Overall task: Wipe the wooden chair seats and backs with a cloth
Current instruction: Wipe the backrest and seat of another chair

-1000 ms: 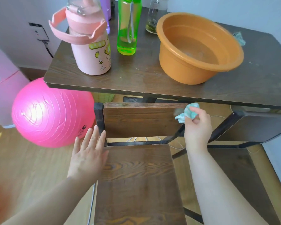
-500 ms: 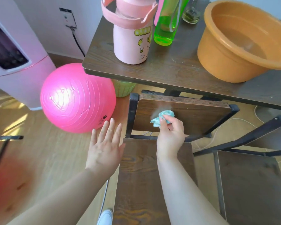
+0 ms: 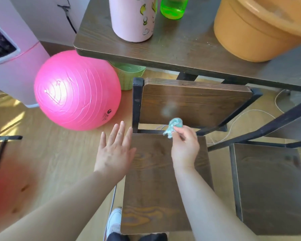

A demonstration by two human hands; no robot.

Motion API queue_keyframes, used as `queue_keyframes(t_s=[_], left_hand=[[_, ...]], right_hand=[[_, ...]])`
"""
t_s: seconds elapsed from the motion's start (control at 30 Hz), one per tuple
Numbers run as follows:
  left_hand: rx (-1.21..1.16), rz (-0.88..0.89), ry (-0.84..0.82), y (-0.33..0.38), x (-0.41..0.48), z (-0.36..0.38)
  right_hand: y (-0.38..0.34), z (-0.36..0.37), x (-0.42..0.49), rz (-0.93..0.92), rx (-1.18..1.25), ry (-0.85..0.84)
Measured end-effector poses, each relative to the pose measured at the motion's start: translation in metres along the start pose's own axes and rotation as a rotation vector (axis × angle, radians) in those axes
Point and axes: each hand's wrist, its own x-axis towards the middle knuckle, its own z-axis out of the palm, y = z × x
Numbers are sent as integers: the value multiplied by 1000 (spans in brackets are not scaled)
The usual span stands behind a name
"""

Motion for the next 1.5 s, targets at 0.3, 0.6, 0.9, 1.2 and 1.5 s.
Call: queue_keyframes(t_s=[0.3,0.6,0.9,1.2,1.5], left_hand=[[-21,23,-53,40,19,30],[-35,-26,-72,28,25,47],[-26,-67,-70,-5,5,45],[-42,-100,-74,-33,-20,49],[-32,-106,-81,-36,-35,53]], right_hand=[[65,-88,96,391,118,379],[64,-14,66,478,313,307],[25,59,7,455,250,192],[-12,112,-34,234,126,3],[-16,99,-39,-196,-144,-302]])
